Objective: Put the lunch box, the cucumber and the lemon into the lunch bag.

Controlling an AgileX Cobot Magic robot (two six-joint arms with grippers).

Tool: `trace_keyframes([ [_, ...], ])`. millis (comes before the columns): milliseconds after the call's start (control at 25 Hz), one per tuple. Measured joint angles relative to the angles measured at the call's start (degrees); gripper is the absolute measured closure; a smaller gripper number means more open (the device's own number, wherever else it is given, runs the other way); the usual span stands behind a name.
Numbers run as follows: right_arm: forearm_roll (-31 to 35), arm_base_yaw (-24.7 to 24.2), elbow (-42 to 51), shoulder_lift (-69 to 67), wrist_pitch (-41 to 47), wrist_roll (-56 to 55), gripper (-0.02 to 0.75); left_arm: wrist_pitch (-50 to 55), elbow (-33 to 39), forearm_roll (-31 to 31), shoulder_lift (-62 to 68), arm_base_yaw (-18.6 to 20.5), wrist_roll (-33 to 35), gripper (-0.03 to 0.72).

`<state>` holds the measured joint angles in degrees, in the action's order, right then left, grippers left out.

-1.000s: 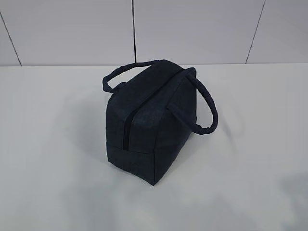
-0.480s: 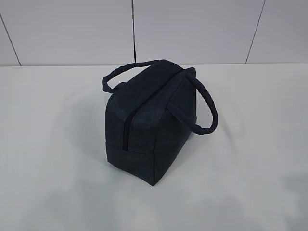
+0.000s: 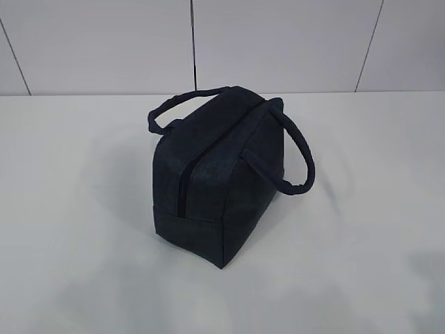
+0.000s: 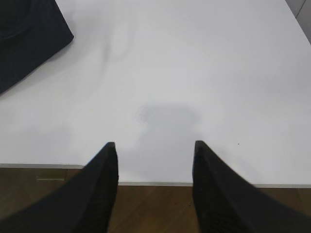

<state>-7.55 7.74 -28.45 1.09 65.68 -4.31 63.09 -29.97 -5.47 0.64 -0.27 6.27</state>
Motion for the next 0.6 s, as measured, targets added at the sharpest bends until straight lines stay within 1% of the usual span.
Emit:
trace_keyframes([
  [120,0.26,0.00,0.00,0.00,0.00,0.00,0.354,0.00,0.00,0.04,0.00,0.81,-0.10,0.449],
  [600,0.48,0.00,0.10,0.00,0.00,-0.13,0.354,0.00,0.00,0.04,0.00,0.81,-0.10,0.451],
])
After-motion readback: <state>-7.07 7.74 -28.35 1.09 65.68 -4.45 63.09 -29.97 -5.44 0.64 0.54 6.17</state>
